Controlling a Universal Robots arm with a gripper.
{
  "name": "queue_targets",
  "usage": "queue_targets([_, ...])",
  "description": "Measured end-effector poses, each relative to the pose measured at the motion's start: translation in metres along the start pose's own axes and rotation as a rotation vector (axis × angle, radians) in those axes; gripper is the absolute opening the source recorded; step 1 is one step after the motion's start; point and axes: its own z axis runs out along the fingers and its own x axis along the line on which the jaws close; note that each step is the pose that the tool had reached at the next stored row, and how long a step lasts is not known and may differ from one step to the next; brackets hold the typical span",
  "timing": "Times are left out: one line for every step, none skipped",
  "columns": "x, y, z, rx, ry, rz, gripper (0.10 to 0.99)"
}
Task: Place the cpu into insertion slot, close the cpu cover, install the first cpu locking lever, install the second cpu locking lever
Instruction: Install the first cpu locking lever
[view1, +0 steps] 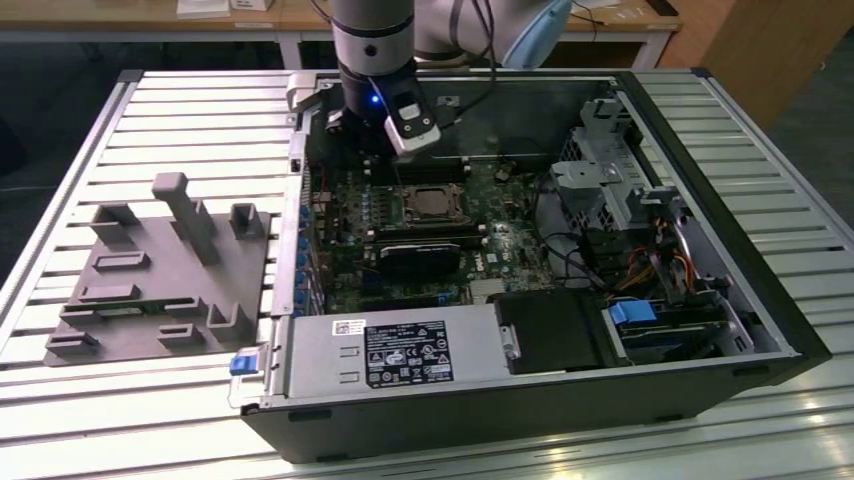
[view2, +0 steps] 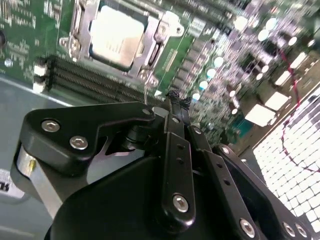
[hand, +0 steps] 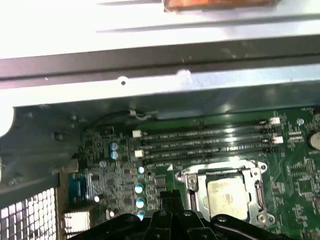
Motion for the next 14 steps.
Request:
queue_targets([0.0008, -0.0001, 0.0000, -0.006, -0.0003, 0.000, 0.106])
queue_targets([0.0016, -0.0002, -0.0001, -0.012, -0.0004, 0.000, 0.106])
queue_targets([0.0023, -0.0003, -0.0001, -0.020, -0.0001, 0.000, 0.106])
queue_targets([0.0031, -0.0004, -0.0001, -0.030, 0.0003, 0.000, 0.106])
queue_targets([0.0039, -0.0005, -0.0002, -0.040, 0.0009, 0.001, 0.106])
queue_targets([0.0046, -0.0005, -0.0002, -0.050, 0.0015, 0.002, 0.106])
queue_targets([0.0051, -0.0006, -0.0002, -0.061, 0.0023, 0.002, 0.106])
queue_targets([0.0056, -0.0006, -0.0002, -0.075, 0.0035, 0.002, 0.106])
queue_targets([0.0058, -0.0007, -0.0002, -0.090, 0.0049, 0.003, 0.106])
queue_targets([0.0059, -0.0007, -0.0002, -0.106, 0.0065, 0.004, 0.106])
queue_targets([0.0059, -0.0008, -0.0003, -0.116, 0.0079, 0.004, 0.106])
queue_targets([0.0059, -0.0008, -0.0003, -0.124, 0.0088, 0.005, 0.106])
queue_targets([0.0059, -0.0008, -0.0003, -0.127, 0.0091, 0.005, 0.106])
queue_targets([0.0059, -0.0007, -0.0003, -0.129, 0.0092, 0.005, 0.106])
